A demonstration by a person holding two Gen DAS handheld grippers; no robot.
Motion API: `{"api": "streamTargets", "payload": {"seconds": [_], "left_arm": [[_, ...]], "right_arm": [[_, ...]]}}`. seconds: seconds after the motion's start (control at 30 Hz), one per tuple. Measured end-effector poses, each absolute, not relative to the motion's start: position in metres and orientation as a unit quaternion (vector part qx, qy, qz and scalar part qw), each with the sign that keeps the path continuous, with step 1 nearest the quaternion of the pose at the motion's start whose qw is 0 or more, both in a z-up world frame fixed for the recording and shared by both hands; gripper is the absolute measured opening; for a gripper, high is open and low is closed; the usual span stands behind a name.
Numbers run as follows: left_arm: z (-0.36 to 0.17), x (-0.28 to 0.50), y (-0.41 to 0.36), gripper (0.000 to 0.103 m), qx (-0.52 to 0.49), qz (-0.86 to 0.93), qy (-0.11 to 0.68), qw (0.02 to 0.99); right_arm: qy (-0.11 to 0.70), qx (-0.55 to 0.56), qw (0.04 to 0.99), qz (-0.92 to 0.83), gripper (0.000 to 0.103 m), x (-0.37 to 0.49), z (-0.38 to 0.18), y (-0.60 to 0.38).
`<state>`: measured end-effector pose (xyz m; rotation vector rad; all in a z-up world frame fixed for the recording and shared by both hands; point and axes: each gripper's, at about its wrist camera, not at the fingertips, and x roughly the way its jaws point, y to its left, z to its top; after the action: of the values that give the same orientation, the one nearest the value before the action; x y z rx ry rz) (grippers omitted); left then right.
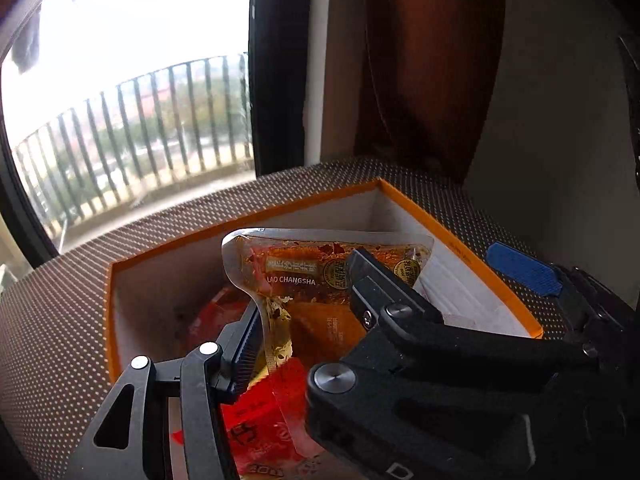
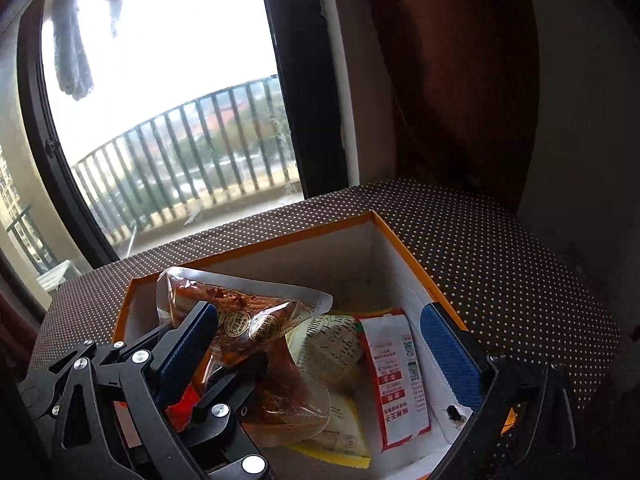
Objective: Organize snacks
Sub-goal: 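Carry the jerky packet over the orange box and open the right gripper, then withdraw both grippers from the orange box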
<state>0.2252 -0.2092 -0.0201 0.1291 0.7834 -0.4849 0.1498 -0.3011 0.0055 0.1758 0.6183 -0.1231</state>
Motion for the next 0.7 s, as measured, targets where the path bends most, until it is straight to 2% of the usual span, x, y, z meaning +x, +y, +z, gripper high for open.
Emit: {"api": "streamTargets", "payload": {"seconds": [0.1,0.2,0.43,0.7], "left_arm": [[-0.036,0.239,-0.212,0.060,0.069,-0.255,0.427,0.865],[-0.037,0.241,-0.215,0.063,0.099,-0.240,0.417,0.871],[-0.036,0.233,-0.215,0.082,0.116,-0.235,0.411,0.873],[-0.025,0.192,-0.199,0.084,0.113,-0.223,0.383,0.889]], "right_arm": [[0.318,0.086,0.941,-0.076,0.102,0.154,-0.005,-0.309],[0.334,0.080,0.935,-0.087,0.102,0.157,-0.018,-0.311],[0.340,0.105,0.932,-0.072,0.102,0.151,-0.023,-0.317],[0.324,0.084,0.940,-0.067,0.102,0.130,-0.013,-0.297]]}}
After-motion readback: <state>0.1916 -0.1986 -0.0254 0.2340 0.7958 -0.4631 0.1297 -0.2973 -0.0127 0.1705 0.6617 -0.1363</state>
